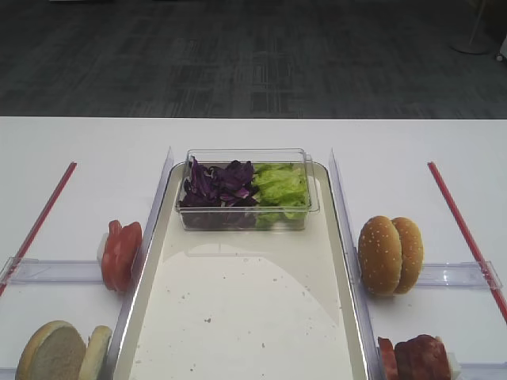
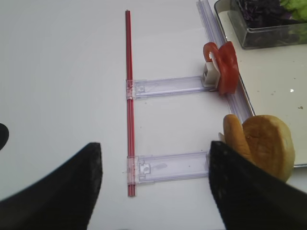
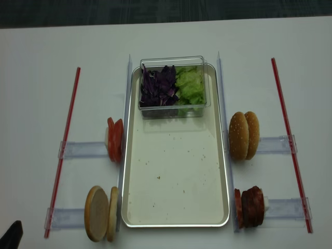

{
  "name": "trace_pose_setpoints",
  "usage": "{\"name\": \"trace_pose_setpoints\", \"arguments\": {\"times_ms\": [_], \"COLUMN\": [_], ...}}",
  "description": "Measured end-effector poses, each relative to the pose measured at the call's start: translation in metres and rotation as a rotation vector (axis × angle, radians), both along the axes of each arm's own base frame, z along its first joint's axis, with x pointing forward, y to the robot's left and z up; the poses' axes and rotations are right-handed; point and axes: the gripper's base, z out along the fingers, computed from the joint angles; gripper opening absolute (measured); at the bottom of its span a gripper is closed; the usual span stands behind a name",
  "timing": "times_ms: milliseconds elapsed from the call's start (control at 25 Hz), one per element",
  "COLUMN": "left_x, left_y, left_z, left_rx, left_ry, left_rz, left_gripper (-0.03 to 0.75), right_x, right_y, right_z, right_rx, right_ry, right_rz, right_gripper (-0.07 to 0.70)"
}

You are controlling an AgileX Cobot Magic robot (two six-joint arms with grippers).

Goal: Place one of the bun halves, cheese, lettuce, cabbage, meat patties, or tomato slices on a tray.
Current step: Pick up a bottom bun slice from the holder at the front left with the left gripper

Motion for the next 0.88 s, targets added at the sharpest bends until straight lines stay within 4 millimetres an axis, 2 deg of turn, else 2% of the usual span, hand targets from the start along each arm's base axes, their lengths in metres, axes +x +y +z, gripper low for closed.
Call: {"name": "trace_pose_setpoints", "arguments": {"times_ms": [880], "left_x": [0.0000], "left_y": [0.0000], "left_z": [0.0000], "left_rx": [0.000], "left_ry": [0.000], "left_rz": [0.000], "left_gripper": [0.439], "right_x": [0.0000], "right_y": [0.0000], "right_z": [0.0000], "right_rx": [0.000], "right_ry": [0.000], "right_rz": [0.000], "right_gripper": [0.549]}}
